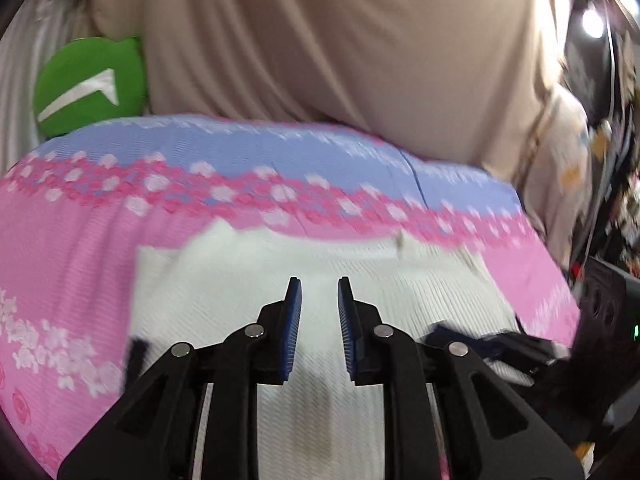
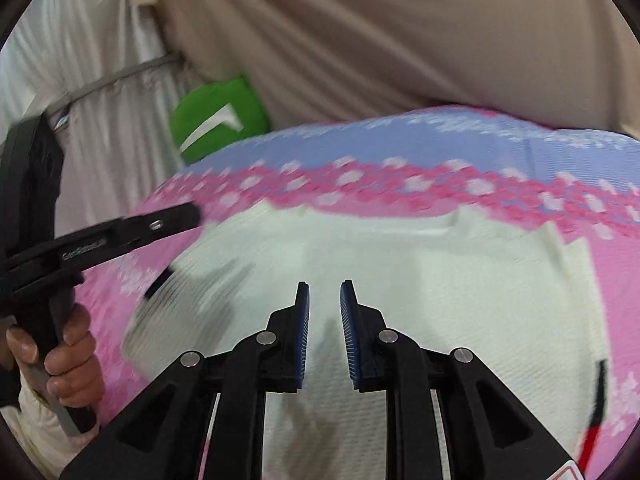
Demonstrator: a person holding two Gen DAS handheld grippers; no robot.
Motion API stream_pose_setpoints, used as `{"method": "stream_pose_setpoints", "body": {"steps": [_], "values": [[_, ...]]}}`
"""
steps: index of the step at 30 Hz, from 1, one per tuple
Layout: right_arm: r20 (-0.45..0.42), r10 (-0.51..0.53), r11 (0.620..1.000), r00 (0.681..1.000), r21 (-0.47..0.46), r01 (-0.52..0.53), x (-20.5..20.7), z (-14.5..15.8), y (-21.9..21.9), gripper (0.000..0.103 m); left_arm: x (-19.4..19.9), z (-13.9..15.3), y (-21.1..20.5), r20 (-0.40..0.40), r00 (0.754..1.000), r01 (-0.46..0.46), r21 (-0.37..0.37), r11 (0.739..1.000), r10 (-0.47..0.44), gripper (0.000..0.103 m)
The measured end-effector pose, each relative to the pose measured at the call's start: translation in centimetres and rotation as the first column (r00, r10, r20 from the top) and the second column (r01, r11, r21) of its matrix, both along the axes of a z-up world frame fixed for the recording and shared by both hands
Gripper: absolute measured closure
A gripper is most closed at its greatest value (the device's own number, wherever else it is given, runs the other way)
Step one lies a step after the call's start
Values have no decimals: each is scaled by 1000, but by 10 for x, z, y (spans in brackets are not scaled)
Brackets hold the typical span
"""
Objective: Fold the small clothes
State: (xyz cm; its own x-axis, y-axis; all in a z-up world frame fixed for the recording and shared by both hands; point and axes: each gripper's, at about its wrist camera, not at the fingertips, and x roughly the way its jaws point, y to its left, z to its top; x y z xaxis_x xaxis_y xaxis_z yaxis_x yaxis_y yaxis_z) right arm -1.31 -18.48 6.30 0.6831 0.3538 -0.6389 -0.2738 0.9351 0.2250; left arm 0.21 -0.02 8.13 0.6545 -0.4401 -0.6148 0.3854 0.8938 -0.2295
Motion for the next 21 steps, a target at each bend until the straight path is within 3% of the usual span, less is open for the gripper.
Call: {"method": "stream_pose_setpoints", "body": {"steps": [4,5,7,11,13,15,17,18,21], "values": [[-75,68,997,995,-40,-71,-9,-33,22,86,4,-50,-9,-155,988,26,52,998,-18,84],[-84,56,997,995,-47,-60,-11,-37,18,96,5,-61,-5,-184,983,16,54,998,-6,85],[-105,26,999,994,-27,-29,-15,-42,-3,99,0,-65,14,-175,984,17,10,1000,-15,93],[-106,-145,989,984,-21,143,-34,-44,-63,100,-7,-67,50,-162,983,-74,55,996,82,94],[-108,-240,970,965,6,242,-47,-46,-100,102,-7,-77,74,-183,976,-111,50,993,118,102],[-110,-327,944,939,6,330,-64,-48,-133,103,-13,-80,95,-195,973,-125,10,992,125,102],[-132,-353,926,926,90,366,-78,-53,-163,103,-19,-79,108,-194,971,-143,1,990,141,102],[-145,-420,900,896,59,431,-83,-56,-175,103,-21,-79,112,-192,970,-151,4,989,149,102],[-142,-447,886,883,65,459,-89,-56,-187,103,-27,-78,115,-189,969,-160,0,987,157,102]]}}
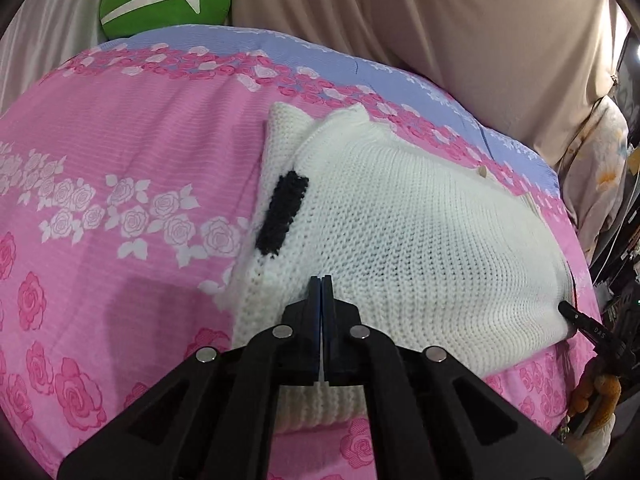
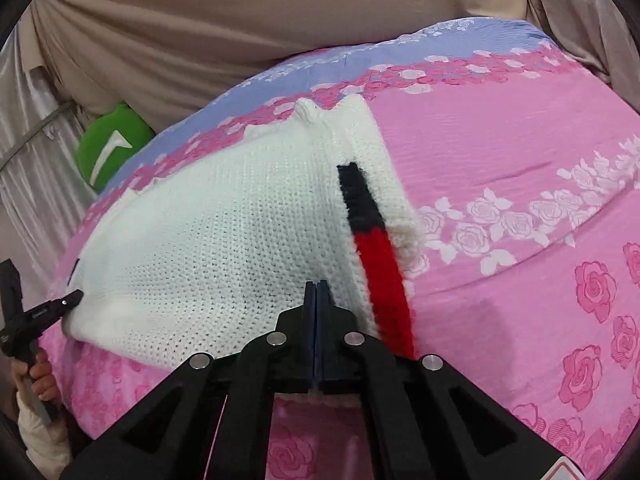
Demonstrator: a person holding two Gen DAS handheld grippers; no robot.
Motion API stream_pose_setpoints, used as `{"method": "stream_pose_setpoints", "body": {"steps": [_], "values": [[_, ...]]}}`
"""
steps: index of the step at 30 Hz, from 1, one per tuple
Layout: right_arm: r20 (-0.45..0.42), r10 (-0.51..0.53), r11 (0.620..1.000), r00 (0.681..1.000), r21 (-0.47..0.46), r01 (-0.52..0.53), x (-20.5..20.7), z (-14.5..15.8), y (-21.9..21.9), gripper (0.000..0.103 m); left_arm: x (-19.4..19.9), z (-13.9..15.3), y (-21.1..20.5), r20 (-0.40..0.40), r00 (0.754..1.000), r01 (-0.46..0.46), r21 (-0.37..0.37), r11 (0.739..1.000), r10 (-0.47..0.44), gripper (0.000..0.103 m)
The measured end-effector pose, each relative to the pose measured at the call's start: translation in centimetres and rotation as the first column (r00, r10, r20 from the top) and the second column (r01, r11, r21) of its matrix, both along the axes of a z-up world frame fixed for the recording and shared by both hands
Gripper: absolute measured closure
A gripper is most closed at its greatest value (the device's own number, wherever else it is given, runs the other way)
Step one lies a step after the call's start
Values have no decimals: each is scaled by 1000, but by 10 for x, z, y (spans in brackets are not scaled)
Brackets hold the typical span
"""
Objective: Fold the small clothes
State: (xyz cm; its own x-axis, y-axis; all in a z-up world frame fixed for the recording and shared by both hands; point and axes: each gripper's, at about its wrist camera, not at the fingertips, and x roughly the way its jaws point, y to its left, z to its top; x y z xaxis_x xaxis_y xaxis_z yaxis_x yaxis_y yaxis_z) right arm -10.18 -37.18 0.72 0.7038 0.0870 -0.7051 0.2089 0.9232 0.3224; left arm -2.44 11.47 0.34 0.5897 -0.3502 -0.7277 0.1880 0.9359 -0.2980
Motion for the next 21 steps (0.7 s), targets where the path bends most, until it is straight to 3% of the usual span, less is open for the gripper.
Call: {"method": "stream_pose_setpoints", "body": {"steps": [3,6,8,10,13,17,21], "values": [[-2,1,998,1000,-65,-1,1,7,10,103,0,6,1,-8,1000,-25,-10,1000,25,102],[23,-10,991,1000,-135,13,1,22,11,94,1,23,6,28,997,-70,4,998,70,99],[59,-17,988,998,-155,26,0,37,6,77,8,38,11,65,993,-103,14,995,102,86],[109,-21,986,994,-161,39,8,54,1,60,21,53,11,101,986,-132,18,991,129,59],[173,-4,986,985,-161,32,36,77,-4,42,45,69,1,135,982,-130,-14,991,131,35],[157,48,990,986,-138,-26,91,82,-5,36,95,66,-23,90,993,-75,-61,995,81,31],[64,-9,983,998,-183,21,142,58,-13,32,135,42,-46,15,998,-58,-17,998,58,31]]}}
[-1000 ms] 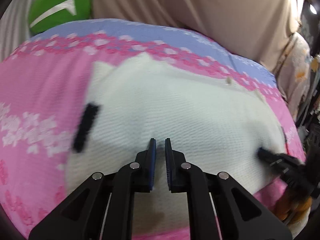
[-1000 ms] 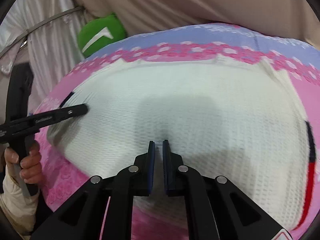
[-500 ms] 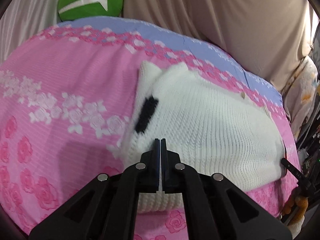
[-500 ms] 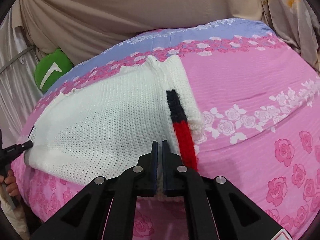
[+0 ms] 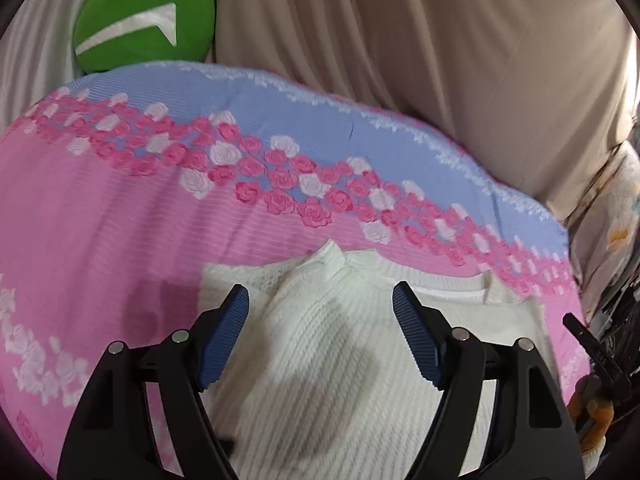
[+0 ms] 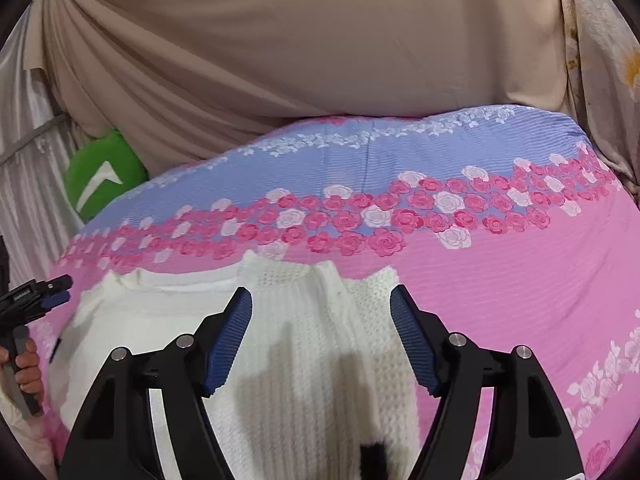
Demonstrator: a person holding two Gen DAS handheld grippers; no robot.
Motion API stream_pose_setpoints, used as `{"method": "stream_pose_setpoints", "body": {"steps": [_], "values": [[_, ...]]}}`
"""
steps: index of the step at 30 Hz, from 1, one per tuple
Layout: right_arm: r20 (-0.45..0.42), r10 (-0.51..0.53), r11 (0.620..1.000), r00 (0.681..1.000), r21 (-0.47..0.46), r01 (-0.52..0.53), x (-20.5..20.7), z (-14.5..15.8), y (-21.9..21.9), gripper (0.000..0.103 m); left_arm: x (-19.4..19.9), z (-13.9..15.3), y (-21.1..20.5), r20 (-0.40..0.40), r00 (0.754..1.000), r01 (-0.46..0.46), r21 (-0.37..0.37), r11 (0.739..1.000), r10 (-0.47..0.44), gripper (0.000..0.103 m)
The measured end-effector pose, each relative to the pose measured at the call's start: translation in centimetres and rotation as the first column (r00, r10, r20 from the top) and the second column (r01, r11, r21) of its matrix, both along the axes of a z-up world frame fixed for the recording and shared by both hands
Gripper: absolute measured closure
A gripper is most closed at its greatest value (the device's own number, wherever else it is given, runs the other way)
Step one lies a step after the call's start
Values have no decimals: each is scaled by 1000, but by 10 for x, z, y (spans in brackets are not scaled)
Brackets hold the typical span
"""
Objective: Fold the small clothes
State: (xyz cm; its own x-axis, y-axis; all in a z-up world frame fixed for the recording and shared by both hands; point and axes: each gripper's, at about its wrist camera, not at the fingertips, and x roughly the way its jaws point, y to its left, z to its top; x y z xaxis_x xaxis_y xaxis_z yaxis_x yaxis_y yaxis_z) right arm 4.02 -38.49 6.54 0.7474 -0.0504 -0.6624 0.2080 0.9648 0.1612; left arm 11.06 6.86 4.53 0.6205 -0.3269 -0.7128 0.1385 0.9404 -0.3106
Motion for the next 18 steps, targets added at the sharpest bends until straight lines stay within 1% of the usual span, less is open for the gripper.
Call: {"method": "stream_pose_setpoints", "body": {"steps": [1,2,3,4,5,6,7,9,10,11,12,13,14,15,16,17,18], "values": [[-35,-19,1000,999,0,19,10,-9,-5,32,7,-8,-5,-22,1000,1,16,1000,-1,36],[-67,-26,1000,997,11,27,16,-18,-8,35,12,-16,-10,-44,999,12,28,1000,-10,42],[-105,-2,999,994,35,6,24,-27,-9,46,17,-22,-13,-66,998,23,39,999,-21,60],[-127,29,999,991,42,-24,28,-32,-7,75,20,-29,-16,-85,996,31,54,998,-27,80],[-116,41,999,992,25,-39,28,-30,-5,87,21,-32,-19,-88,996,32,70,997,-26,92],[-71,64,998,995,21,-63,24,-21,-2,91,22,-31,-20,-76,997,24,88,996,-17,95],[0,86,996,996,36,-86,17,-8,-1,95,21,-28,-19,-56,998,14,87,996,-9,95],[167,99,992,981,62,-111,-6,27,-1,95,16,-13,-13,0,1000,-12,84,996,12,96],[218,97,991,971,68,-114,-13,40,-4,95,12,-3,-10,33,999,-25,76,997,22,96],[250,94,991,964,73,-115,-18,47,-6,96,10,3,-7,56,998,-39,73,997,35,96],[242,87,991,966,74,-108,-16,46,-9,96,11,6,-5,68,997,-48,79,996,43,96],[208,76,993,975,72,-92,-9,39,-13,96,12,3,-4,70,996,-57,94,994,50,96],[150,59,995,987,74,-71,1,25,-16,96,16,-7,-4,46,997,-59,114,992,54,95],[49,53,995,997,78,-57,16,1,-20,96,22,-17,-4,13,998,-59,122,991,58,95],[-52,46,996,998,84,-42,29,-24,-22,96,28,-34,-3,-39,997,-58,132,990,64,95],[-112,51,994,992,106,-39,36,-40,-25,96,30,-40,-3,-33,997,-60,124,991,64,95],[-81,47,992,996,120,-37,32,-31,-27,96,28,-35,-4,-24,998,-61,141,988,65,95]]}}
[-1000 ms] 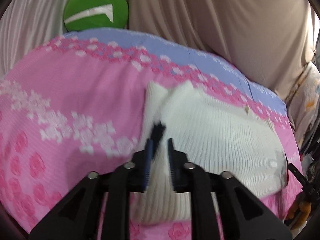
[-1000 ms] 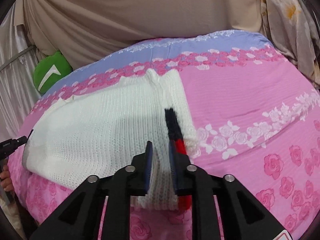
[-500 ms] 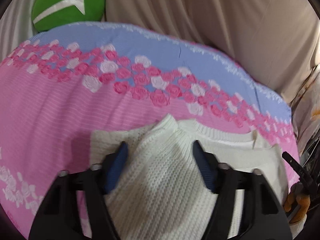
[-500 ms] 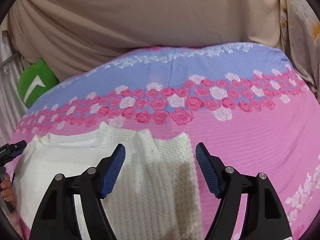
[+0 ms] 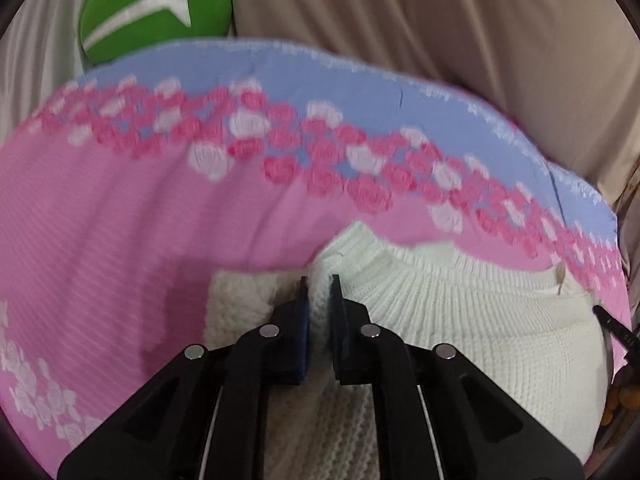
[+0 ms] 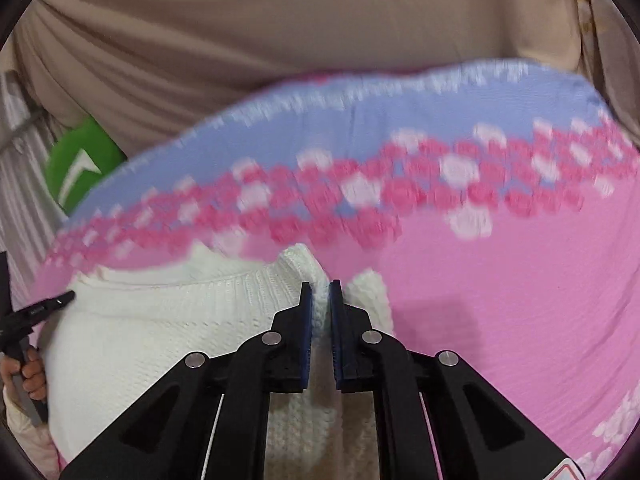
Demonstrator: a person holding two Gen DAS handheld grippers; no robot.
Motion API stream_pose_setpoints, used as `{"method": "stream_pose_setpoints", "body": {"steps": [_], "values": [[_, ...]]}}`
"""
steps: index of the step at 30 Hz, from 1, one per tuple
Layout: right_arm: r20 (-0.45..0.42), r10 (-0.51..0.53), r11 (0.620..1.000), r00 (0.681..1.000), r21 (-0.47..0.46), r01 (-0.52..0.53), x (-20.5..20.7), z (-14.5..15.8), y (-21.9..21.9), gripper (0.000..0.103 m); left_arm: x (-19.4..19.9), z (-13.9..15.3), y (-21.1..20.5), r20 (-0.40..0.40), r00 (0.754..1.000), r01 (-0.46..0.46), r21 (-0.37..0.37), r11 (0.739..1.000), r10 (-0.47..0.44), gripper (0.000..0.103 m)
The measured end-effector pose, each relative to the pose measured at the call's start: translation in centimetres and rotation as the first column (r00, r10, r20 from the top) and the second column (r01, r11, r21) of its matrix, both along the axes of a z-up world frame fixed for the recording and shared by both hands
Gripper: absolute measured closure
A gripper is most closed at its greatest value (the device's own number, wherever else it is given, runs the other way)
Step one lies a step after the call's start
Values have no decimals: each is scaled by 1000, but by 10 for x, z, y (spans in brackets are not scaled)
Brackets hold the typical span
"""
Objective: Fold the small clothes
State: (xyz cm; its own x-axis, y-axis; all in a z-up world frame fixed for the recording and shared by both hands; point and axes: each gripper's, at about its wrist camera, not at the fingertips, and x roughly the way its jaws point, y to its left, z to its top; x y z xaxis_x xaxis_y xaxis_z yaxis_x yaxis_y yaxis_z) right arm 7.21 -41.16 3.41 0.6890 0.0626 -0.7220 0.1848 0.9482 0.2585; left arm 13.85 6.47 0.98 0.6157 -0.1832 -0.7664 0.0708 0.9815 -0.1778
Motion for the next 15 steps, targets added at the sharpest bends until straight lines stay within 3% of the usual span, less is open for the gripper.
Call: {"method": "stream_pose_setpoints", "body": {"steps": [3,4,5,7,10,13,15], "values": [[89,-67,997,994,-37,70,-21,34,4,92,-8,8,-2,35,999,-5,28,1000,4,93],[122,-71,996,990,-47,77,-30,44,9,85,-16,14,-1,49,999,-5,15,1000,4,93],[158,-54,997,986,-45,62,-40,53,16,85,-27,21,0,68,998,3,-6,1000,-3,93],[203,36,999,979,-30,-30,-55,63,40,85,-58,42,-4,139,990,26,-19,999,-24,93],[170,257,966,951,-18,-258,-66,53,108,85,-97,59,-26,197,975,109,-19,994,-103,94],[106,451,887,886,53,-458,-72,22,172,86,-115,42,-61,125,961,251,-27,968,-246,93],[58,500,864,864,31,-502,-75,3,194,87,-119,18,-73,59,963,263,14,965,-264,93]]}}
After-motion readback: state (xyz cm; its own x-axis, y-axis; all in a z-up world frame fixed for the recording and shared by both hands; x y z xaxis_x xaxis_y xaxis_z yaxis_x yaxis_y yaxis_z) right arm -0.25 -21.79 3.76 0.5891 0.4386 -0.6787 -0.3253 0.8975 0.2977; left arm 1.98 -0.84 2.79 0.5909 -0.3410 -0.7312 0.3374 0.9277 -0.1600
